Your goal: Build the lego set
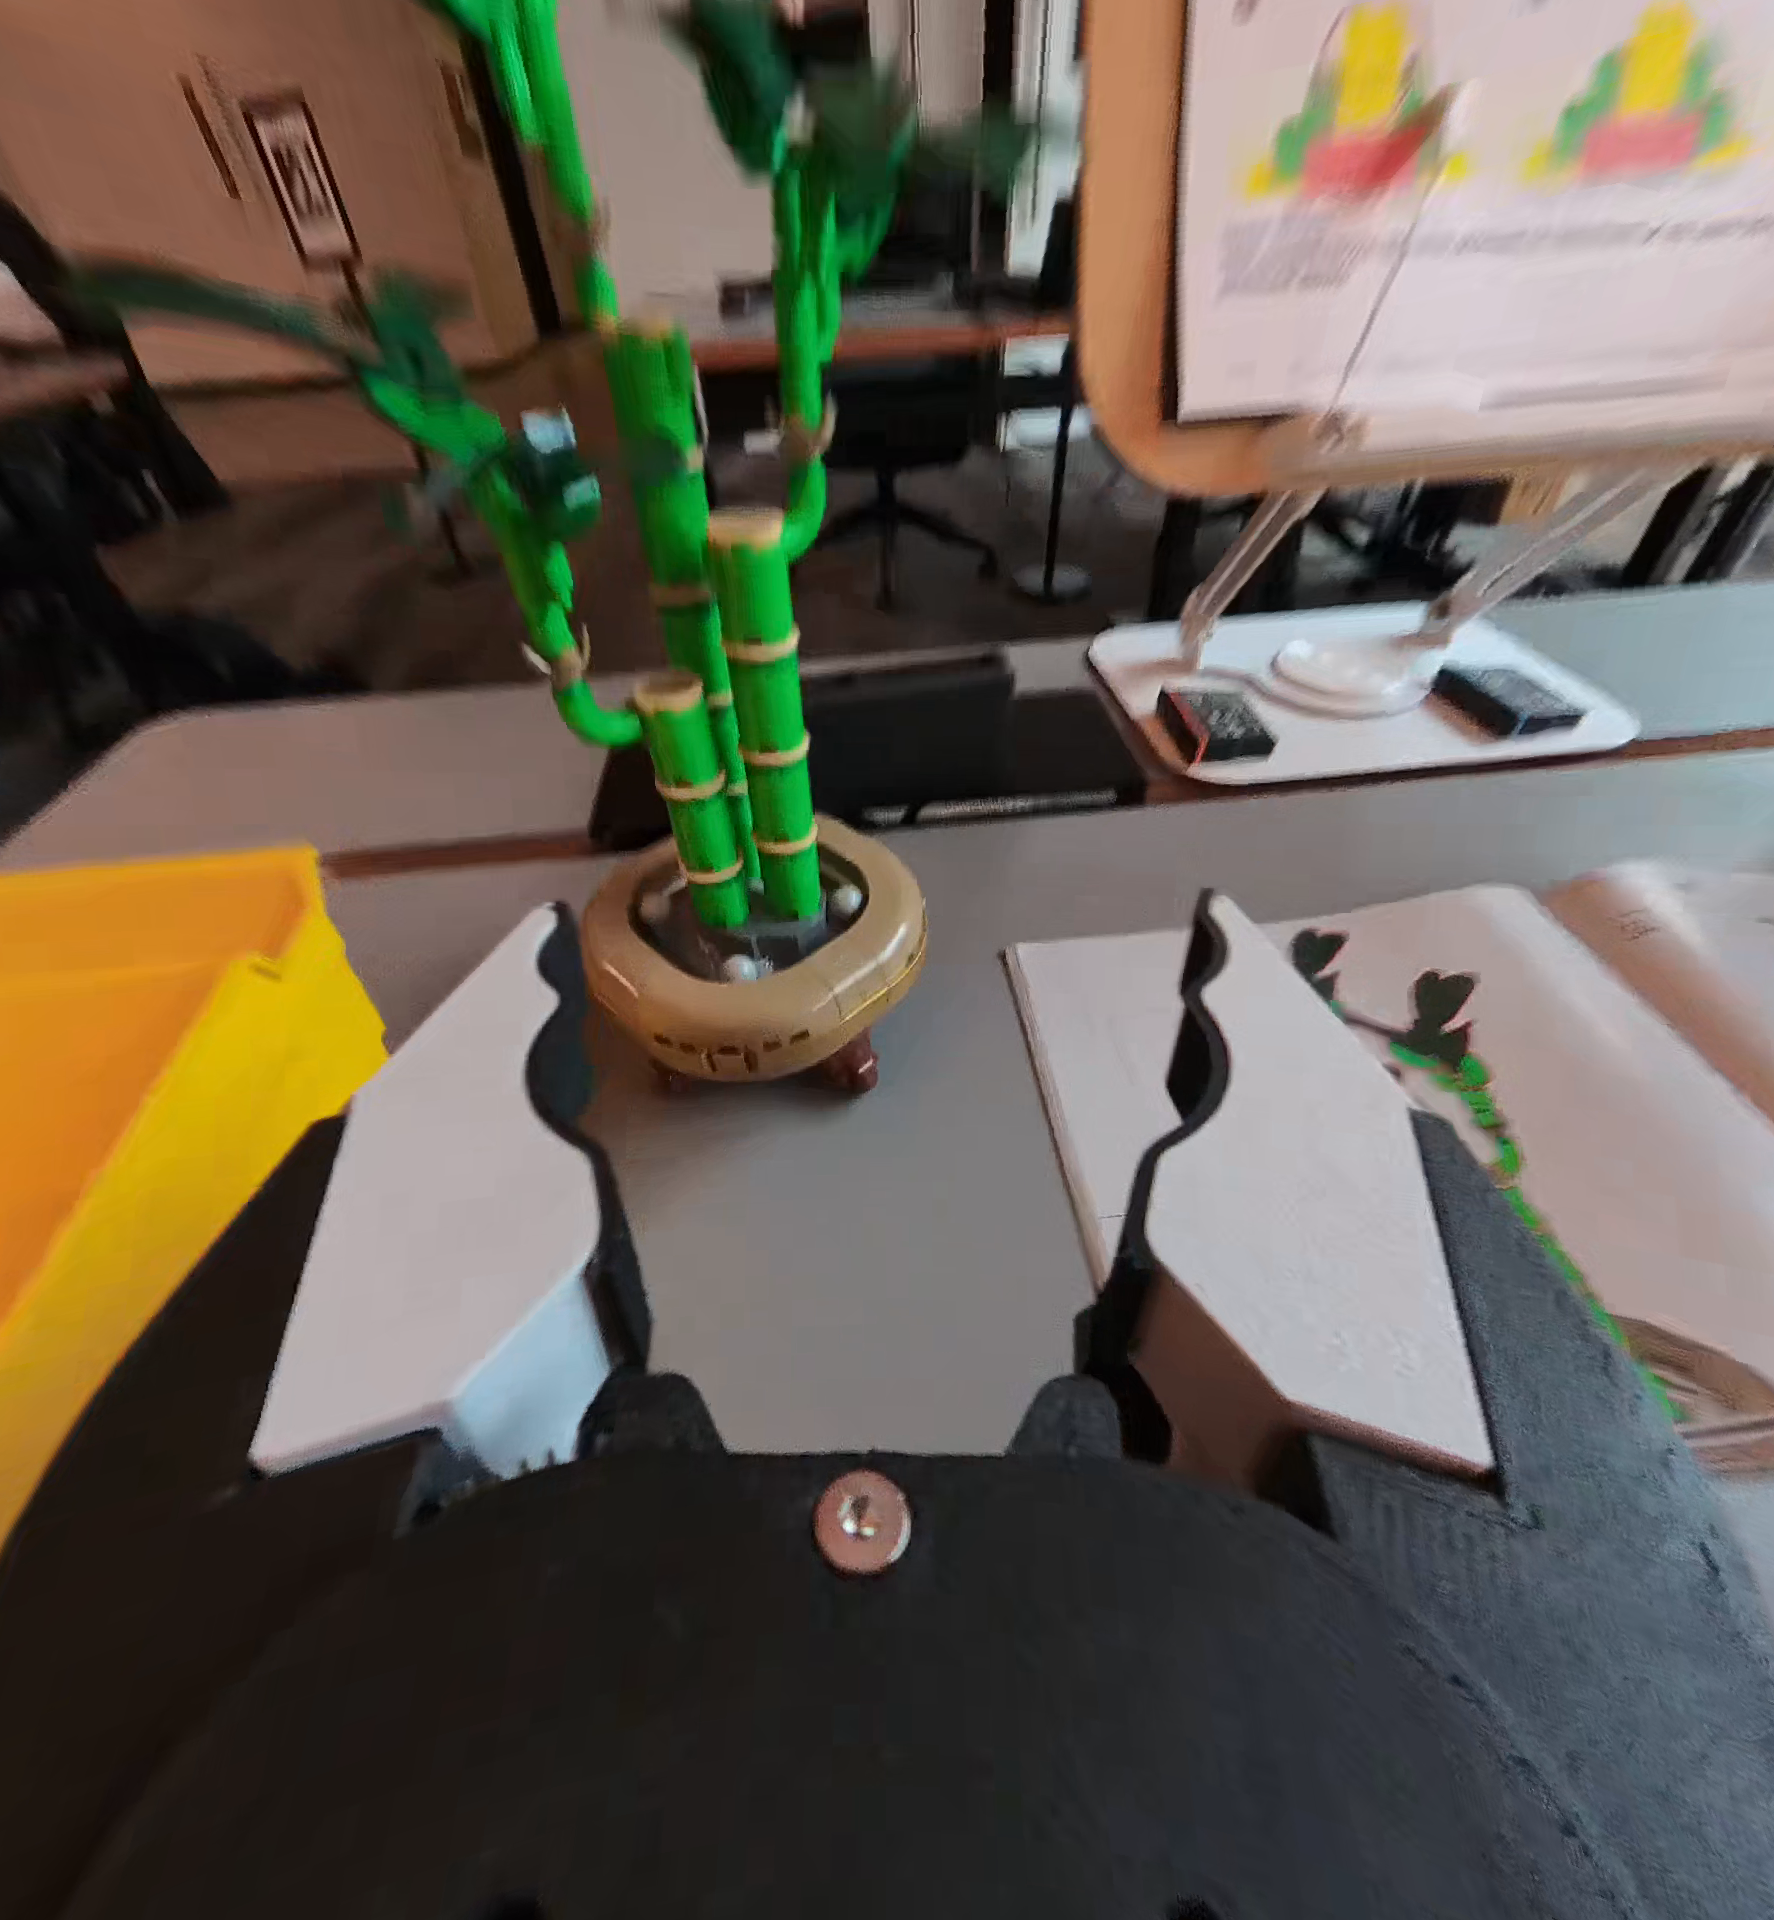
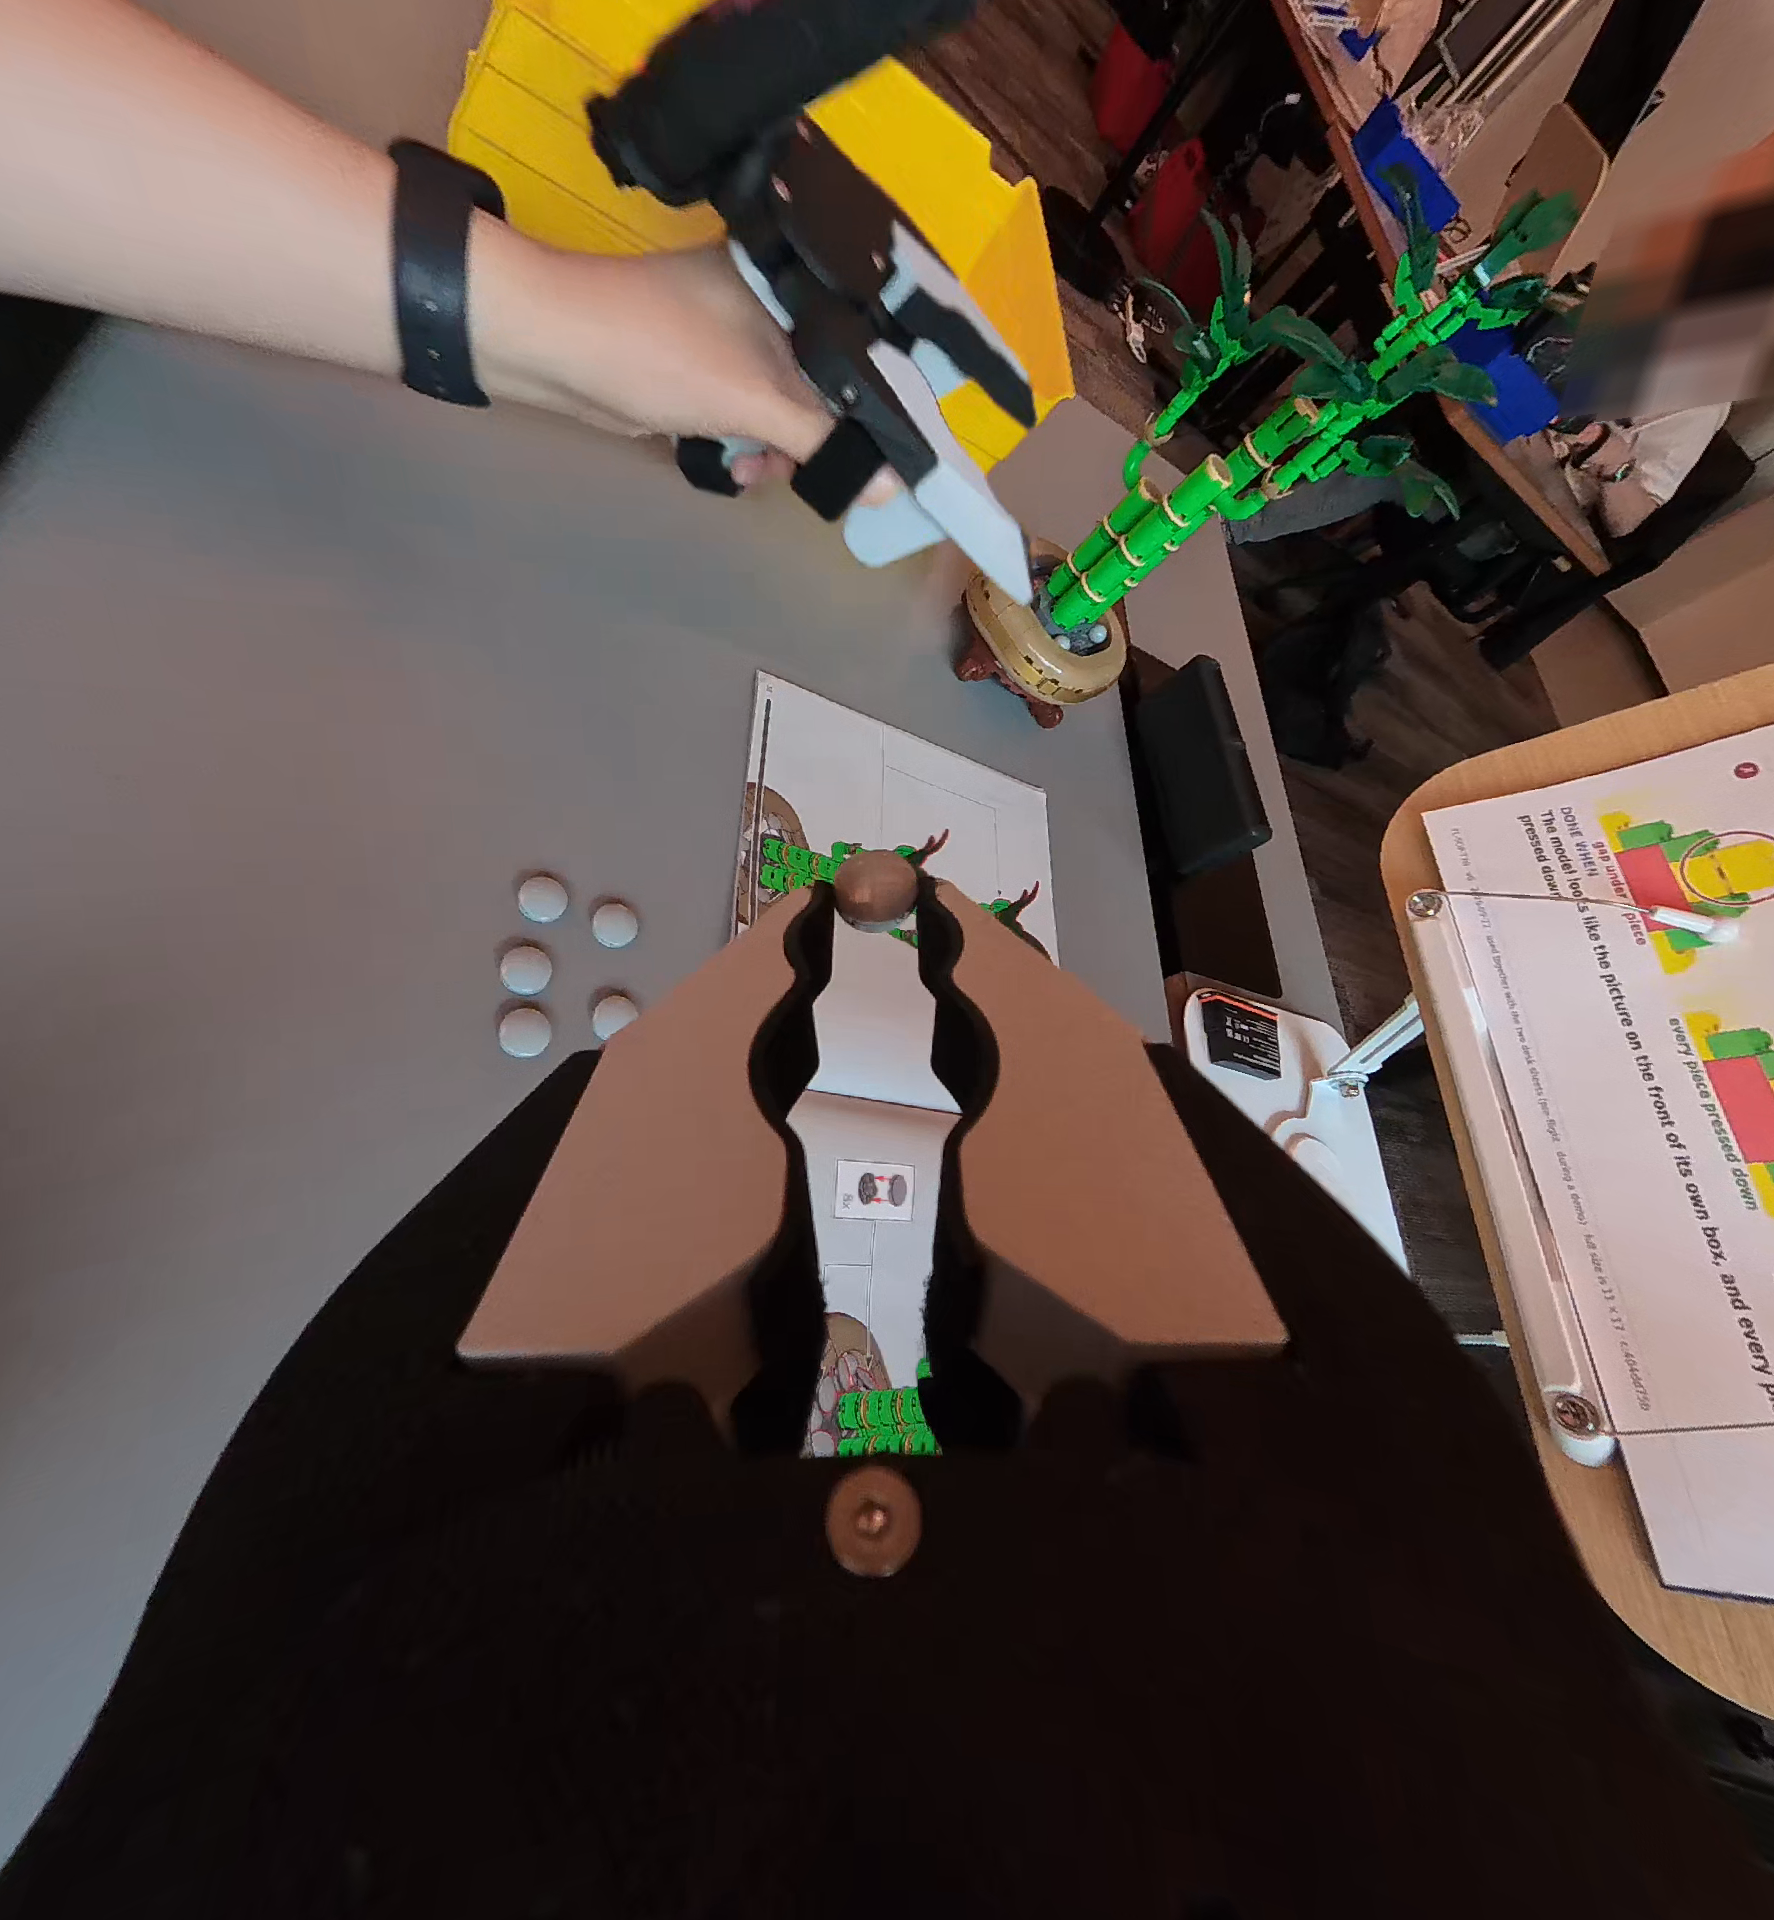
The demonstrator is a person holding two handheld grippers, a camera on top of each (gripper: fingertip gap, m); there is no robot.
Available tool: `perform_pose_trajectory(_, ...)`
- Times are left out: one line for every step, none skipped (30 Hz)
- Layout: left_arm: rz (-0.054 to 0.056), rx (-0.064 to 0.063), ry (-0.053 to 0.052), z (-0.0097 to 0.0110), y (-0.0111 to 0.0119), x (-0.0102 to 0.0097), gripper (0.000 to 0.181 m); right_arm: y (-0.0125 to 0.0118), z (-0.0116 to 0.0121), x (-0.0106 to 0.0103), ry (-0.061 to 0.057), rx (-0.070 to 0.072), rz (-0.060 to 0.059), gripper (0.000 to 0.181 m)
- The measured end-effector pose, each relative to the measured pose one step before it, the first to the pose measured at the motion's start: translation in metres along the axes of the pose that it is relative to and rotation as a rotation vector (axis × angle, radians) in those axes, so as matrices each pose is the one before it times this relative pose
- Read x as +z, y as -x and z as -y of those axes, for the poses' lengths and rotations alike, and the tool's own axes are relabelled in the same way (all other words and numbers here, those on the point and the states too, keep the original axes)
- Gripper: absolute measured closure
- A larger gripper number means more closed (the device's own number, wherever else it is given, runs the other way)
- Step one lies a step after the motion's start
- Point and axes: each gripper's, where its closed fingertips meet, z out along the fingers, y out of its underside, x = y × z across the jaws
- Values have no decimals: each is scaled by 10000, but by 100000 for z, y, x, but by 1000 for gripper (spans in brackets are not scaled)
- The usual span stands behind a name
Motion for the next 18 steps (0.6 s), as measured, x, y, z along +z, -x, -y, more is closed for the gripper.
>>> perform_pose_trajectory(101,40,483,-1131,478,1153,63,60,-90,108,-3,36,32,166)
perform_pose_trajectory(226,162,455,-1042,581,1096,57,85,-159,145,14,49,65,166)
perform_pose_trajectory(315,134,406,-955,680,997,52,95,-288,187,72,73,81,166)
perform_pose_trajectory(226,80,296,-801,531,872,51,147,-370,224,115,93,123,166)
perform_pose_trajectory(73,75,188,-634,322,756,51,500,-393,283,115,174,362,166)
perform_pose_trajectory(40,-49,287,-502,304,609,51,1009,-359,394,79,314,711,166)
perform_pose_trajectory(12,-108,161,-96,261,475,46,1389,-376,528,69,426,977,166)
perform_pose_trajectory(-85,-96,-77,238,107,316,46,1228,-452,654,48,358,903,166)
perform_pose_trajectory(-146,-114,-93,210,7,167,49,1233,-498,783,-30,347,956,167)
perform_pose_trajectory(-198,-105,-2,72,-62,175,49,1215,-584,861,7,452,1020,167)
perform_pose_trajectory(-234,-73,49,-12,-93,202,45,1039,-485,902,9,420,947,167)
perform_pose_trajectory(-231,-45,47,-14,-64,176,44,1049,-285,932,-57,318,946,167)
perform_pose_trajectory(-215,25,30,14,-34,159,43,957,-352,947,89,206,825,167)
perform_pose_trajectory(-165,121,19,22,26,144,43,668,-559,965,310,88,582,166)
perform_pose_trajectory(-90,158,57,-40,89,141,42,321,-745,945,475,-31,303,166)
perform_pose_trajectory(-163,142,76,-76,-56,153,42,39,-687,868,466,-107,102,166)
perform_pose_trajectory(-235,112,64,-52,-215,146,42,-103,-469,736,321,-78,30,166)
perform_pose_trajectory(-168,92,32,-35,-152,77,43,-119,-239,578,147,14,52,166)
